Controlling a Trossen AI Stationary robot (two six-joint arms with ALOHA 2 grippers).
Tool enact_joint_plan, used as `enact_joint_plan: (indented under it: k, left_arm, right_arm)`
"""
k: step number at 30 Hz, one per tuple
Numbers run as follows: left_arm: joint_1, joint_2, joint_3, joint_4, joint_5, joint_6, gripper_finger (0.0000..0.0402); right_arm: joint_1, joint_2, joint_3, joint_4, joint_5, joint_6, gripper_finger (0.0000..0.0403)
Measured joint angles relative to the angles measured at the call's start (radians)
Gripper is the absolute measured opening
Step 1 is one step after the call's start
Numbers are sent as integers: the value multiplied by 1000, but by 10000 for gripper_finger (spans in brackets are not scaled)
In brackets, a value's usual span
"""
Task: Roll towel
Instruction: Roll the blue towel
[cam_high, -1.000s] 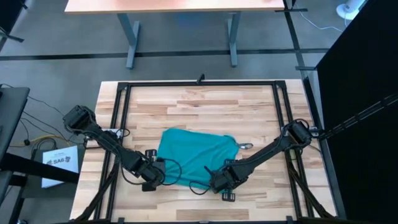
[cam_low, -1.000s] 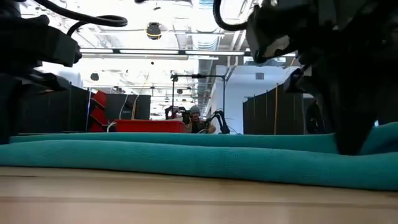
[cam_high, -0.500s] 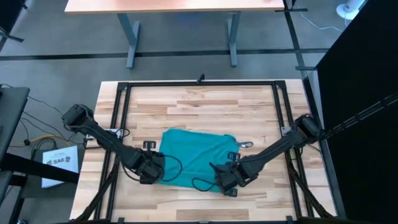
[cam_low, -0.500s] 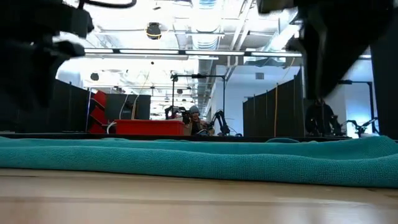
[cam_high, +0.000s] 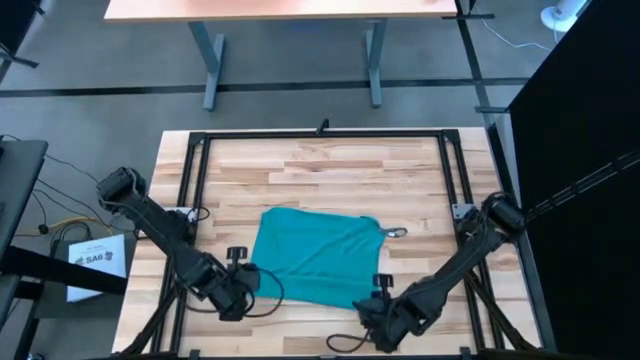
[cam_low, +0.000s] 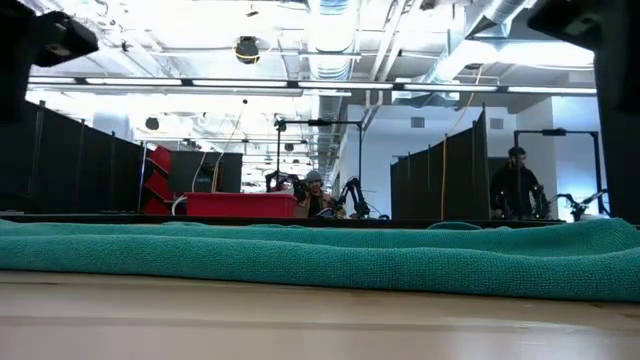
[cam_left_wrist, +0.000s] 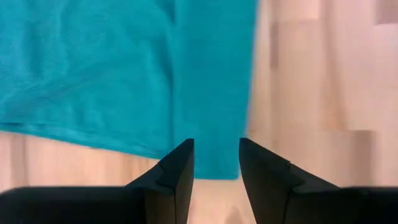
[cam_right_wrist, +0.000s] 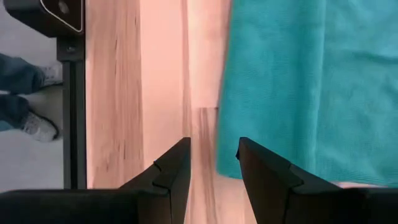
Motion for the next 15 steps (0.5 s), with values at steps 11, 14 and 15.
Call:
enact_joint_plan:
  k: [11, 14, 15]
  left_arm:
    - [76, 72, -110, 104, 106, 4, 111]
    - [79, 72, -132, 156, 157, 13, 111]
    - [81, 72, -140, 176, 170, 14, 111]
  right_arm:
    - [0, 10, 0, 58, 15, 60, 123]
    - [5, 10, 0, 58, 16, 72, 123]
    - [6, 10, 0, 58, 16, 72, 123]
